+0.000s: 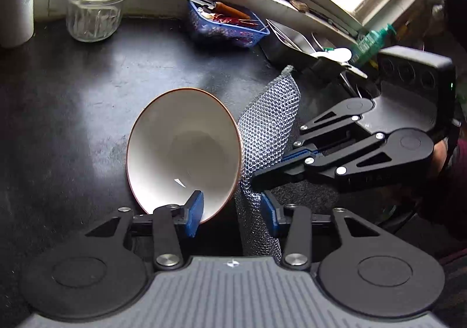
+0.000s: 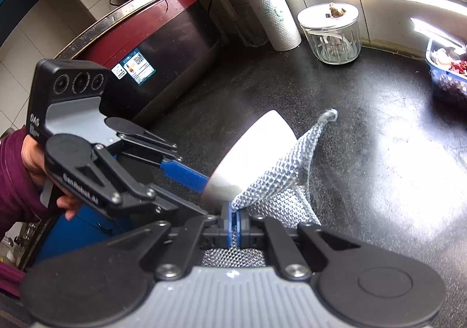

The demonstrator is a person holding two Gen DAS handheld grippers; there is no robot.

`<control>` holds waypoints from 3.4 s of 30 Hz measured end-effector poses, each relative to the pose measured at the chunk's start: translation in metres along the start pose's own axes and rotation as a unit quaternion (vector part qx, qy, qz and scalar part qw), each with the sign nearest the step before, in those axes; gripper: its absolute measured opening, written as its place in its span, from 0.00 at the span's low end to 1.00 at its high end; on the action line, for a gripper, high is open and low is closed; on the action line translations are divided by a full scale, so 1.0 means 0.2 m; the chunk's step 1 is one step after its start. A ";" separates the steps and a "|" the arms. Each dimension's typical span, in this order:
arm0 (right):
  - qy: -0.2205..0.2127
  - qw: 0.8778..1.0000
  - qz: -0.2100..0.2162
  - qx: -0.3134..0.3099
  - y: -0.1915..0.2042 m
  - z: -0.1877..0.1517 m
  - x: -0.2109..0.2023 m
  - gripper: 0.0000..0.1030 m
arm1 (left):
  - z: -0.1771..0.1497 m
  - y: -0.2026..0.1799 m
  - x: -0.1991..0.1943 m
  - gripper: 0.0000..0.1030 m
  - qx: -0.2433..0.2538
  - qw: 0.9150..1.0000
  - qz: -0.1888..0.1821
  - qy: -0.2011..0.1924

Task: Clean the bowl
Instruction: 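Turn the bowl with the left gripper while the right gripper wipes its outer wall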

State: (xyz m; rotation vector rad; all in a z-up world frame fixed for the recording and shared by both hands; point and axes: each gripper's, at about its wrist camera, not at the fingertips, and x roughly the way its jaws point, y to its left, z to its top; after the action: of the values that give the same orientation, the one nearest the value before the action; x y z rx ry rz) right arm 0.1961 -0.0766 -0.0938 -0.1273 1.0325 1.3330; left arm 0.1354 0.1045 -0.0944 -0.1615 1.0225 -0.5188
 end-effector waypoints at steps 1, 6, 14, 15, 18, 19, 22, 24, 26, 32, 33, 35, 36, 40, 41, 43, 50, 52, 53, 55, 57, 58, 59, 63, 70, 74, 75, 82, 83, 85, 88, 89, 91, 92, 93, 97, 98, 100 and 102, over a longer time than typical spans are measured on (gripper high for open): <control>0.000 1.000 -0.002 -0.001 0.00 0.00 0.00 0.03 | 0.01 -0.01 0.01 0.20 0.009 1.000 0.007 0.001; -0.001 1.000 -0.011 -0.003 -0.01 0.02 0.00 0.03 | 0.02 -0.04 0.02 0.10 0.028 0.999 0.016 0.002; -0.004 0.999 -0.028 -0.021 -0.02 0.04 -0.03 0.03 | 0.03 0.02 0.02 0.05 -0.065 0.997 -0.046 -0.009; -0.005 0.999 -0.030 -0.022 -0.02 0.04 -0.03 0.03 | 0.02 0.04 0.02 0.05 -0.084 0.995 -0.057 -0.012; -0.008 0.999 -0.033 -0.023 -0.04 0.05 -0.05 0.03 | -0.01 0.09 0.02 0.05 -0.153 0.984 -0.088 -0.027; -0.009 0.999 -0.031 -0.022 -0.05 0.05 -0.05 0.03 | -0.02 0.12 0.02 0.05 -0.181 0.978 -0.099 -0.035; -0.013 0.999 -0.025 -0.018 -0.06 0.04 -0.07 0.03 | -0.07 0.18 0.03 0.05 -0.260 0.955 -0.127 -0.057; -0.017 1.000 -0.018 -0.012 -0.07 0.03 -0.08 0.03 | -0.10 0.21 0.03 0.06 -0.308 0.938 -0.142 -0.072; -0.019 1.000 -0.009 -0.008 -0.07 0.01 -0.09 0.03 | -0.12 0.22 0.04 0.06 -0.334 0.928 -0.144 -0.082; -0.012 0.999 0.010 -0.031 0.06 -0.05 -0.10 0.03 | -0.15 0.23 0.07 0.08 -0.405 0.897 -0.141 -0.111; -0.010 0.999 0.012 -0.034 0.07 -0.05 -0.10 0.03 | -0.15 0.23 0.07 0.08 -0.410 0.894 -0.140 -0.113; -0.003 0.999 0.012 -0.041 0.10 -0.06 -0.08 0.03 | -0.14 0.23 0.08 0.09 -0.413 0.893 -0.137 -0.112; 0.000 0.999 0.010 -0.041 0.10 -0.06 -0.08 0.03 | -0.13 0.22 0.09 0.09 -0.411 0.895 -0.135 -0.112; 0.009 0.999 -0.007 -0.032 0.07 -0.07 -0.06 0.03 | -0.10 0.22 0.10 0.09 -0.400 0.901 -0.124 -0.110; 0.009 0.999 -0.008 -0.030 0.06 -0.07 -0.06 0.03 | -0.09 0.21 0.10 0.09 -0.389 0.907 -0.120 -0.108; 0.009 1.000 -0.009 -0.027 0.05 -0.07 -0.05 0.03 | -0.08 0.21 0.10 0.09 -0.385 0.910 -0.116 -0.106; 0.010 1.000 -0.008 -0.028 0.04 -0.07 -0.04 0.03 | -0.04 0.19 0.10 0.12 -0.333 0.934 -0.099 -0.086; 0.010 1.000 -0.009 -0.027 0.04 -0.06 -0.03 0.03 | -0.04 0.18 0.10 0.16 -0.312 0.943 -0.091 -0.073; 0.010 1.000 -0.010 -0.028 0.03 -0.06 -0.03 0.03 | -0.04 0.17 0.10 0.18 -0.307 0.945 -0.088 -0.071; 0.009 1.000 -0.011 -0.027 0.03 -0.05 -0.03 0.03 | -0.04 0.17 0.10 0.21 -0.292 0.951 -0.083 -0.062; 0.010 1.000 -0.013 -0.027 0.02 -0.05 -0.03 0.03 | -0.05 0.17 0.09 0.25 -0.278 0.956 -0.080 -0.055; 0.010 0.999 -0.014 -0.027 0.02 -0.05 -0.03 0.03 | -0.05 0.16 0.08 0.29 -0.267 0.959 -0.078 -0.054; 0.010 1.000 -0.014 -0.026 0.01 -0.04 -0.02 0.03 | -0.05 0.16 0.07 0.32 -0.260 0.961 -0.080 -0.052; 0.009 1.000 -0.013 -0.024 0.01 -0.03 -0.02 0.03 | -0.05 0.14 0.02 0.44 -0.195 0.977 -0.078 -0.035; 0.008 0.999 -0.016 -0.027 -0.01 -0.01 -0.01 0.03 | -0.03 0.05 -0.01 0.35 -0.061 0.997 -0.042 -0.016; 0.012 0.999 -0.023 -0.036 0.00 0.01 0.00 0.03 | -0.01 0.02 0.00 0.16 -0.029 0.999 -0.026 -0.009; 0.013 0.999 -0.026 -0.040 0.00 0.01 0.00 0.03 | -0.01 0.02 0.00 0.12 -0.027 0.999 -0.023 -0.012; 0.010 0.998 -0.035 -0.047 0.00 0.02 -0.01 0.03 | -0.01 0.05 0.01 0.07 -0.108 0.991 -0.071 -0.025; 0.008 0.998 -0.037 -0.048 -0.01 0.02 -0.02 0.03 | -0.02 0.08 0.01 0.07 -0.143 0.985 -0.087 -0.033; 0.006 0.998 -0.039 -0.048 -0.02 0.03 -0.02 0.03 | -0.05 0.13 0.01 0.07 -0.196 0.973 -0.112 -0.043; 0.002 0.998 -0.037 -0.045 -0.04 0.02 -0.03 0.03 | -0.10 0.18 0.02 0.08 -0.258 0.954 -0.137 -0.059; 0.000 0.998 -0.033 -0.044 -0.04 0.02 -0.04 0.03 | -0.11 0.20 0.02 0.08 -0.275 0.949 -0.142 -0.065; -0.003 0.999 -0.026 -0.046 -0.04 0.01 -0.04 0.03 | -0.14 0.22 0.02 0.08 -0.312 0.935 -0.146 -0.082; -0.003 0.999 -0.024 -0.048 -0.02 0.00 -0.04 0.03 | -0.15 0.23 0.02 0.08 -0.331 0.928 -0.145 -0.090; -0.004 0.998 -0.023 -0.052 -0.01 0.00 -0.05 0.03 | -0.15 0.24 0.02 0.08 -0.344 0.923 -0.144 -0.096; 0.000 0.997 -0.021 -0.074 0.08 -0.02 -0.04 0.03 | -0.16 0.27 0.03 0.08 -0.393 0.901 -0.143 -0.116; 0.004 0.997 -0.019 -0.079 0.11 -0.03 -0.03 0.03 | -0.17 0.28 0.03 0.09 -0.403 0.896 -0.143 -0.119; 0.013 0.996 -0.016 -0.084 0.14 -0.05 0.00 0.03 | -0.17 0.29 0.04 0.09 -0.415 0.890 -0.146 -0.123; 0.023 0.996 -0.017 -0.084 0.15 -0.07 0.03 0.03 | -0.16 0.29 0.05 0.09 -0.418 0.889 -0.144 -0.124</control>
State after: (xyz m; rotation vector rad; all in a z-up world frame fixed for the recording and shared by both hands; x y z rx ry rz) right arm 0.1624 -0.0720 -0.0928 -0.3023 0.9518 1.3909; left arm 0.1310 0.1533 -0.1393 -1.1362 0.9160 -0.2796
